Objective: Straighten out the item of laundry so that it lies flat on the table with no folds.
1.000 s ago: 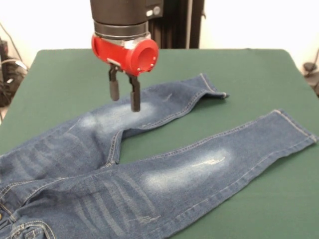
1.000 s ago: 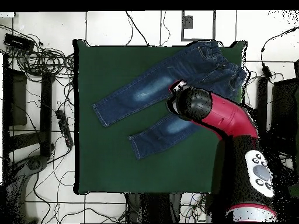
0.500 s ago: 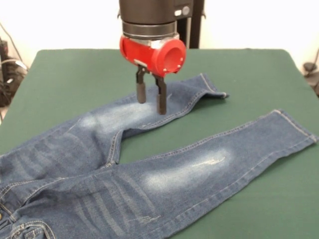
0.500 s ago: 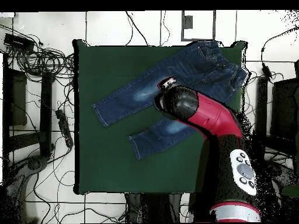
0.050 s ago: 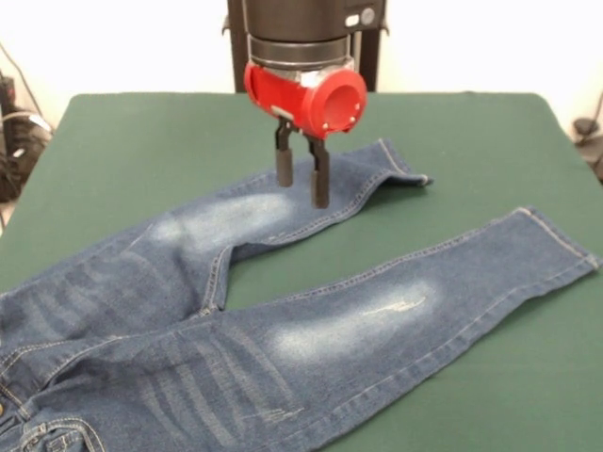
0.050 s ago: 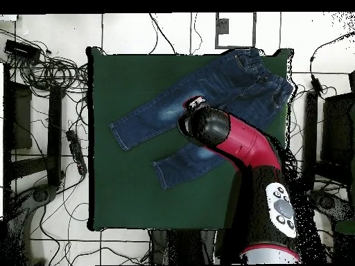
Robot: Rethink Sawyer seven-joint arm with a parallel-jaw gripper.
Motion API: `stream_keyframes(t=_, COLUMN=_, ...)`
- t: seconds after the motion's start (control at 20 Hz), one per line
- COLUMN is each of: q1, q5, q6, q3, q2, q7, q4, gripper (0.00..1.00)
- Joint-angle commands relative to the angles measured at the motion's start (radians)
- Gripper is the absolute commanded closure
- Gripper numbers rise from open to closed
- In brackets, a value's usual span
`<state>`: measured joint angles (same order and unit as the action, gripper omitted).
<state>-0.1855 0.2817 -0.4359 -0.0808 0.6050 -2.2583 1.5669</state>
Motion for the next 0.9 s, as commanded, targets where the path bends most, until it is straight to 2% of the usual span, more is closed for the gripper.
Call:
stream_keyframes(t=0.05, q1=0.063, q5=0.066, q6=-0.011, q3=0.003, q2=0.006, q7=-0.306, q4=0.138, gripper=0.00)
stream_keyframes(t=0.65, q1=0.049, q5=0.124, q6=-0.003, q3=0.004, q2=0.046, q7=-0.250, q4=0.195, gripper=0.00)
stream_keyframes(t=0.9, q1=-0.001, q5=0.123, q6=0.020, q3=0.035, q2=0.050, q7=-0.197, q4=0.227, gripper=0.00)
